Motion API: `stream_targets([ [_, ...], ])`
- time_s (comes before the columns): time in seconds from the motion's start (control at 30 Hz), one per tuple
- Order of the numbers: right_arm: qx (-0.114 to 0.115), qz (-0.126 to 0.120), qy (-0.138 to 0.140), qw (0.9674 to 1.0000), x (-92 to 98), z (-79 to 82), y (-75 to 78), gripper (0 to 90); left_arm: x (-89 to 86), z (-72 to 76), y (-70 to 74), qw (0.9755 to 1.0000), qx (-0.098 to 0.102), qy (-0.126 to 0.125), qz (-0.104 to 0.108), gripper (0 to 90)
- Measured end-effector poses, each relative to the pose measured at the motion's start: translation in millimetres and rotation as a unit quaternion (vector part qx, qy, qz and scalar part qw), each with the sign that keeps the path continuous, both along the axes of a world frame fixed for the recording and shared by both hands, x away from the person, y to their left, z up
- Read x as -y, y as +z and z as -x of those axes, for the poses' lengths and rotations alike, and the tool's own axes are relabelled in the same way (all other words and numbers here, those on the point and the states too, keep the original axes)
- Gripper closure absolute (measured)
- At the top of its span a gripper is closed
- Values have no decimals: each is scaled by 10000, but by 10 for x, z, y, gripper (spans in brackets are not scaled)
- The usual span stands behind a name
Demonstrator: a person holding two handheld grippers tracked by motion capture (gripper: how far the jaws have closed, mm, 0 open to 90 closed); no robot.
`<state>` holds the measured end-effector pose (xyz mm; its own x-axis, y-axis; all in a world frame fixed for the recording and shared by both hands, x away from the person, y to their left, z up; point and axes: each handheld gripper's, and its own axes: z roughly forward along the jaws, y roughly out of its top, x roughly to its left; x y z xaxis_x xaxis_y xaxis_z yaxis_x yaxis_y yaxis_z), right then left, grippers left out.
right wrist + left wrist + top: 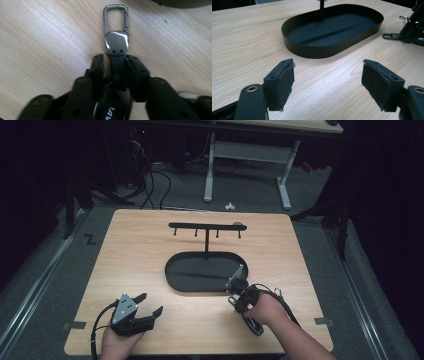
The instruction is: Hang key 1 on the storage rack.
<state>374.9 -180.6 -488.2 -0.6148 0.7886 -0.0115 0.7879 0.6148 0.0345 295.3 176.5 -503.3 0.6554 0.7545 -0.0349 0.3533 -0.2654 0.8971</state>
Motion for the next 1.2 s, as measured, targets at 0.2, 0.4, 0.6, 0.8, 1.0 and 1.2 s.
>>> stream_targets([
  [0.2, -22, 62, 101, 9999, -26, 24, 1, 798, 44, -11, -12, 10000, -26, -64, -44, 267],
  [0.4, -4, 38, 261, 9997, -21, 21, 2, 804, 39, -17, -3, 10000, -15, -85, -32, 272],
  [0.6, 90, -29, 189, 9998, 13, 46, 73, 805, 64, -27, -12, 9999, 6, -108, -95, 277],
  [0.8, 156, -175, 132, 9996, 99, 87, 238, 805, 91, -32, -21, 9997, 10, -162, -161, 278],
  [1.0, 235, -284, 88, 9993, 163, 144, 389, 804, 104, -26, -29, 9997, 11, -173, -162, 280],
  [1.2, 282, -376, 53, 9989, 184, 173, 556, 805, 126, -21, -36, 9996, 7, -197, -190, 281],
])
